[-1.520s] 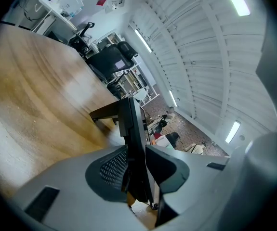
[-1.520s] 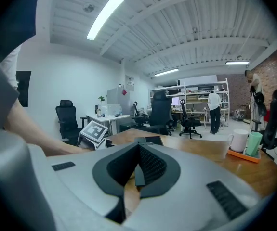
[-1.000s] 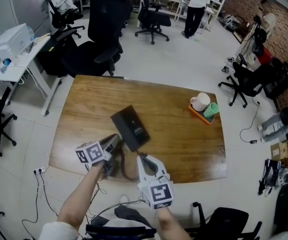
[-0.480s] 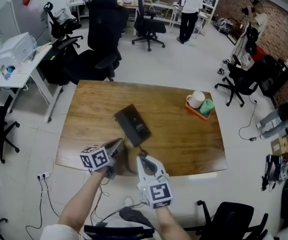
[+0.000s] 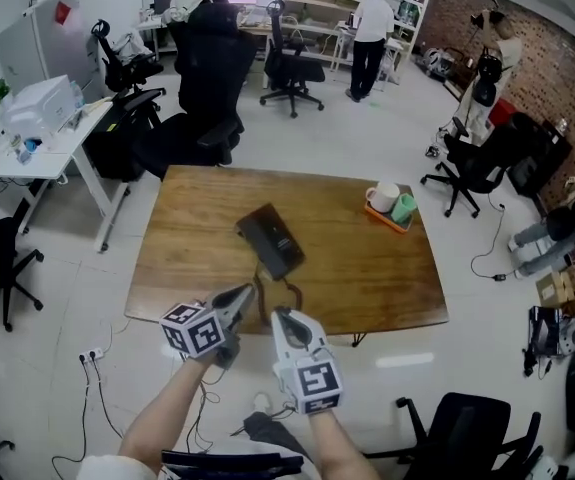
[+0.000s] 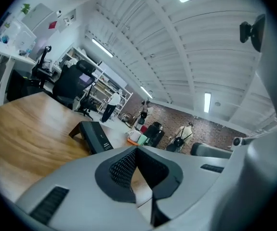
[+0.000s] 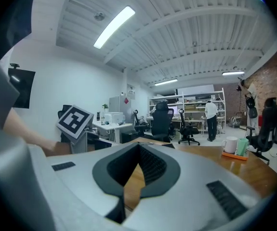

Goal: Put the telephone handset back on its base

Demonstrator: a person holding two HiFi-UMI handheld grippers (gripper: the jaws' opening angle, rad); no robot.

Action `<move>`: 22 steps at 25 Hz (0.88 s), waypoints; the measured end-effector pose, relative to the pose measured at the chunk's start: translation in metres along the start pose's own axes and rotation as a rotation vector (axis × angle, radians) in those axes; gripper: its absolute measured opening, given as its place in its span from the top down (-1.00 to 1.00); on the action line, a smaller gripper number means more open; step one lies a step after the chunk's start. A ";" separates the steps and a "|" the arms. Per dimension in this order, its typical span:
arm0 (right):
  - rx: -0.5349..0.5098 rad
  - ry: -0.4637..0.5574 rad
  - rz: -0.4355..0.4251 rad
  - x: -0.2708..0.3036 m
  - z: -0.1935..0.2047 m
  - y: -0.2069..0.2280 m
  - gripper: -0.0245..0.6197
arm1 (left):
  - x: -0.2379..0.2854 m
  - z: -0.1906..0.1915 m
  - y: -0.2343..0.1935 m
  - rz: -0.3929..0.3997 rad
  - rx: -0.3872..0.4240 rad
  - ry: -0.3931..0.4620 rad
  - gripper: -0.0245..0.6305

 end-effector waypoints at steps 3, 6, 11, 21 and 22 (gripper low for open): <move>-0.004 0.008 -0.003 -0.013 -0.001 -0.014 0.91 | -0.017 -0.007 0.024 0.021 0.035 0.016 0.93; -0.009 0.017 -0.005 -0.026 -0.002 -0.029 0.91 | -0.037 -0.012 0.046 0.031 0.086 0.021 0.93; -0.016 0.049 -0.017 -0.056 -0.004 -0.057 0.91 | -0.074 -0.017 0.089 0.048 0.180 0.034 0.93; -0.011 0.076 -0.016 -0.132 -0.003 -0.114 0.91 | -0.149 -0.005 0.172 0.072 0.296 0.016 0.93; -0.008 0.078 -0.013 -0.140 -0.001 -0.117 0.91 | -0.156 -0.003 0.179 0.073 0.297 0.017 0.93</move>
Point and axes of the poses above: the fingertips, and each gripper's own axes: x forward along the fingers, y to its right, z out of its underside, the point moved 7 cm from there along -x, backward along the fingers, and after that the axes turned 14 degrees about z, right-handed, at the moved point
